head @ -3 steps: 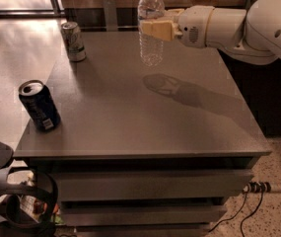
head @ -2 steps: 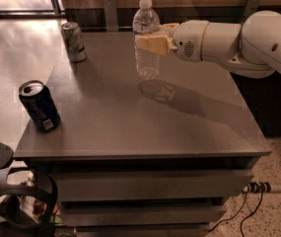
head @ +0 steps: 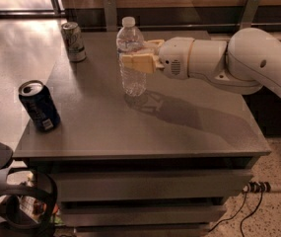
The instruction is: Move water bottle near pepsi can
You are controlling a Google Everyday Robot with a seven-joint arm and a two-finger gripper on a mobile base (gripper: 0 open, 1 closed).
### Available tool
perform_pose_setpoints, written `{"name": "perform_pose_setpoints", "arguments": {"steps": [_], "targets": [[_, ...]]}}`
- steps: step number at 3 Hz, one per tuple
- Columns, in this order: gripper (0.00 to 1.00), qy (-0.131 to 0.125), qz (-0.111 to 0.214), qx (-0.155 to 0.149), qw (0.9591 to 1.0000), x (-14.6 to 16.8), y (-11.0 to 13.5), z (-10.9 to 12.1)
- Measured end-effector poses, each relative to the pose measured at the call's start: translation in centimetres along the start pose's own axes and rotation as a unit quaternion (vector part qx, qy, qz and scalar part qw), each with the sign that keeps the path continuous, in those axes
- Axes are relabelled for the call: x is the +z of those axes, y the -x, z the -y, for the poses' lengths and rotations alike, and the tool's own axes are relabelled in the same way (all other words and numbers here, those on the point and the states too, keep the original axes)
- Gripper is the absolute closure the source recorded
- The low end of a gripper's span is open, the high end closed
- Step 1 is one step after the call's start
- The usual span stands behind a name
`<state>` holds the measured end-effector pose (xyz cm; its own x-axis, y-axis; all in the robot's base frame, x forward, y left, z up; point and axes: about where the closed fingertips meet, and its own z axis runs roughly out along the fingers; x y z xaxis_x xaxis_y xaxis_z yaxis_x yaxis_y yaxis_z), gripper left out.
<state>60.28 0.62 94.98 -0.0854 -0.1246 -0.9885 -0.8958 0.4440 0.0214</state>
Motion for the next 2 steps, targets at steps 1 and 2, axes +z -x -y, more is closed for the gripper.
{"name": "perform_pose_setpoints", "arguments": {"steps": [1,2], "targets": [[1.00,0.001,0.003,0.000,1.0000,0.1,0.1,-0.1],[1.00,-0.005,0.008,-0.008,0.9999,1.0,0.1,-2.3]]}}
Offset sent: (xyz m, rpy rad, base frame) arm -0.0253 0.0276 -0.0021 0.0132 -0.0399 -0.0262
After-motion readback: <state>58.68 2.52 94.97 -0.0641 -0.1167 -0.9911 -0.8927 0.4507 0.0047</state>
